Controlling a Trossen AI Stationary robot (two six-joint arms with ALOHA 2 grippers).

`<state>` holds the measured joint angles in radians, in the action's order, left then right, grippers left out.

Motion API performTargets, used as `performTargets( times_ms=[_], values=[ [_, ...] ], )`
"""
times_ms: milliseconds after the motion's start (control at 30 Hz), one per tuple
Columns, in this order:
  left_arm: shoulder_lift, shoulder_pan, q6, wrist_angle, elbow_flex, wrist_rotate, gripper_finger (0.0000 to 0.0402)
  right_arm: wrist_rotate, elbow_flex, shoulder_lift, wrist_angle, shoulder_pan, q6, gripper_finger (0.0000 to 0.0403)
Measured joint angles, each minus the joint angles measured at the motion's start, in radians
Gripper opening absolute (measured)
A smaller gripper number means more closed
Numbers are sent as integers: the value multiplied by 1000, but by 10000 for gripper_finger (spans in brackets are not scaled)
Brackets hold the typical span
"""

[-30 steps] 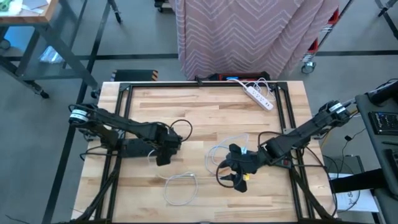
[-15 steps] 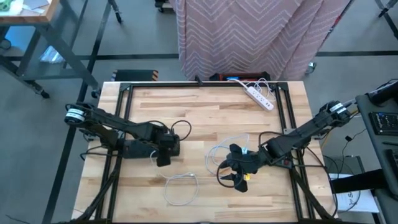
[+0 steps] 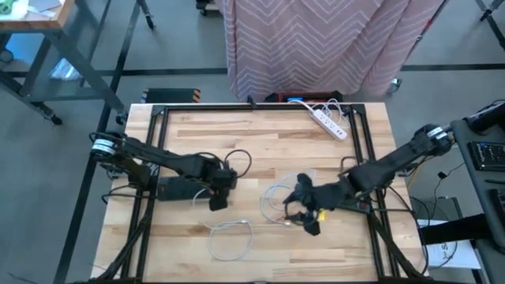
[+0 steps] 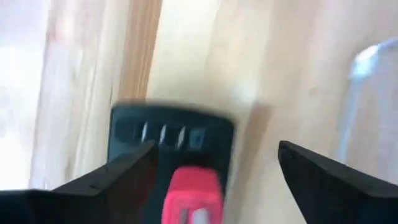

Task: Insert USB
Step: Insert the white charger cable into the black charger adapter

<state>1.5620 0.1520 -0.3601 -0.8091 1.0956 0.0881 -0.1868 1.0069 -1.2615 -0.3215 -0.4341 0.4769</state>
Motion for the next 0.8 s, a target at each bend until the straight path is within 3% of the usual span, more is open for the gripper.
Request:
performTargets(
  times_ms=[233, 333, 567, 800],
  values=[
    [-39, 4, 104, 20, 130, 111, 285, -50, 1, 147, -169, 134, -23, 248],
    [-58, 5, 152, 133, 145, 146, 270, -62, 1, 185, -294, 242, 10, 231],
    [-71, 5, 274, 516, 49, 149, 240, -81, 0, 189, -517, 555, 43, 191],
    [-71, 3, 292, 673, -62, 149, 212, -53, 0, 80, -581, 919, -58, 158]
  ],
)
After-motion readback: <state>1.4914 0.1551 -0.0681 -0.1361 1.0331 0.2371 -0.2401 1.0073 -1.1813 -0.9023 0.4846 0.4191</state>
